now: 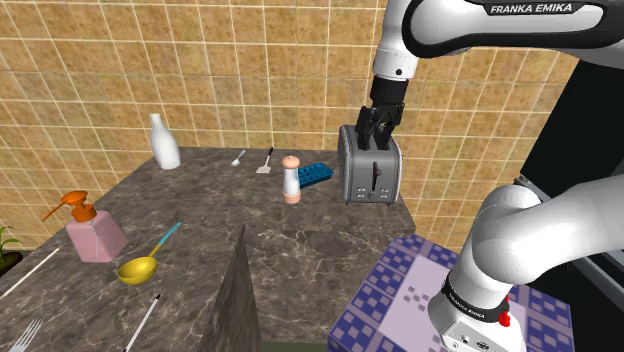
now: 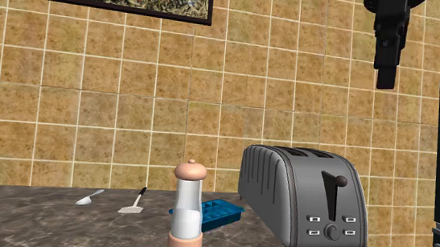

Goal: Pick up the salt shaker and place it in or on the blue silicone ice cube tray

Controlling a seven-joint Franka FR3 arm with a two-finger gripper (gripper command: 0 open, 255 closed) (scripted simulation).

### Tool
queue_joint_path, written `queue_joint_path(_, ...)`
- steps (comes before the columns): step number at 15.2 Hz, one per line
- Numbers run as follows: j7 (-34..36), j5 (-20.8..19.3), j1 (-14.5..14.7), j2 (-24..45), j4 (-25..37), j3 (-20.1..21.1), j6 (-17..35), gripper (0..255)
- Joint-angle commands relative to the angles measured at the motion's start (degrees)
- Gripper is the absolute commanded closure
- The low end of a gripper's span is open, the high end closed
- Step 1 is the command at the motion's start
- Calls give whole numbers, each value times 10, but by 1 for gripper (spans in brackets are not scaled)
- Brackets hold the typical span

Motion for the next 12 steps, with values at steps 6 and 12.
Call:
queue_joint_path(6, -3, -4, 1, 111, 33, -2, 76, 0)
queue_joint_path(12, -6, -8, 2, 248, 99, -5, 145, 0)
